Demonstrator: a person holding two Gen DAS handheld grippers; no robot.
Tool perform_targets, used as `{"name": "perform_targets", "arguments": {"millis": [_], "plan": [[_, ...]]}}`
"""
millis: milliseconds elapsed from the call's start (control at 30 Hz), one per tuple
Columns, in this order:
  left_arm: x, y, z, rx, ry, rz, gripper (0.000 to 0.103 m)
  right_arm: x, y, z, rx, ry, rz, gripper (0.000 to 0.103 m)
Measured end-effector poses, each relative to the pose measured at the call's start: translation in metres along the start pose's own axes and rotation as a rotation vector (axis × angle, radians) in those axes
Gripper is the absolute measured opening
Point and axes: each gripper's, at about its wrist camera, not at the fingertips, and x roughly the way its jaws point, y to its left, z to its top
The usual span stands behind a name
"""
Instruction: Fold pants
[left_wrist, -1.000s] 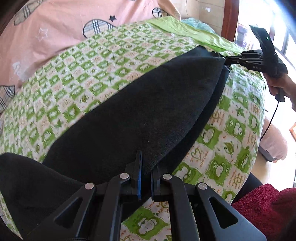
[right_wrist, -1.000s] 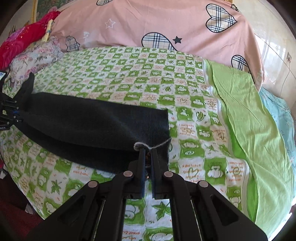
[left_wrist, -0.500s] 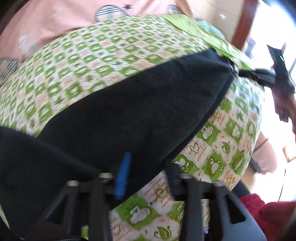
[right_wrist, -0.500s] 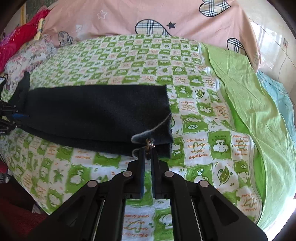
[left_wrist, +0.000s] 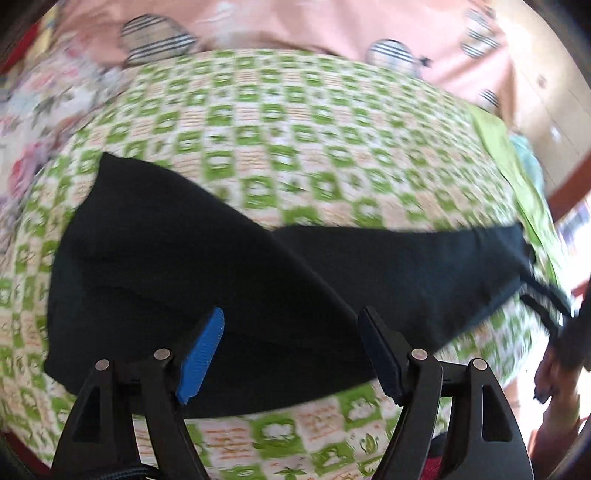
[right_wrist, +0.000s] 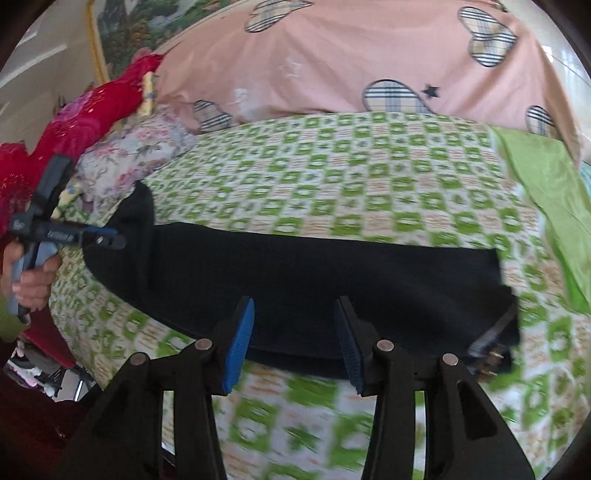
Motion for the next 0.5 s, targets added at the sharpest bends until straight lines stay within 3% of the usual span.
{"name": "perform_targets", "arguments": {"millis": [267, 367, 500], "plan": [[0.016, 0.031, 0.056, -0.163, 0.122, 0.108, 0.078, 0.054, 0.074, 0.014, -0.053, 0.037, 0.179, 0.047], [0.032, 0.033, 0.074, -0.183, 0.184, 0.168, 0.079, 0.075, 0.098, 0.02, -0.088, 0.063, 0.227, 0.058], [0.053, 0.035, 0.092, -0.21, 0.251, 0.221, 0.079, 0.101, 0.124, 0.024, -0.138, 0.099, 0.279, 0.061]]}}
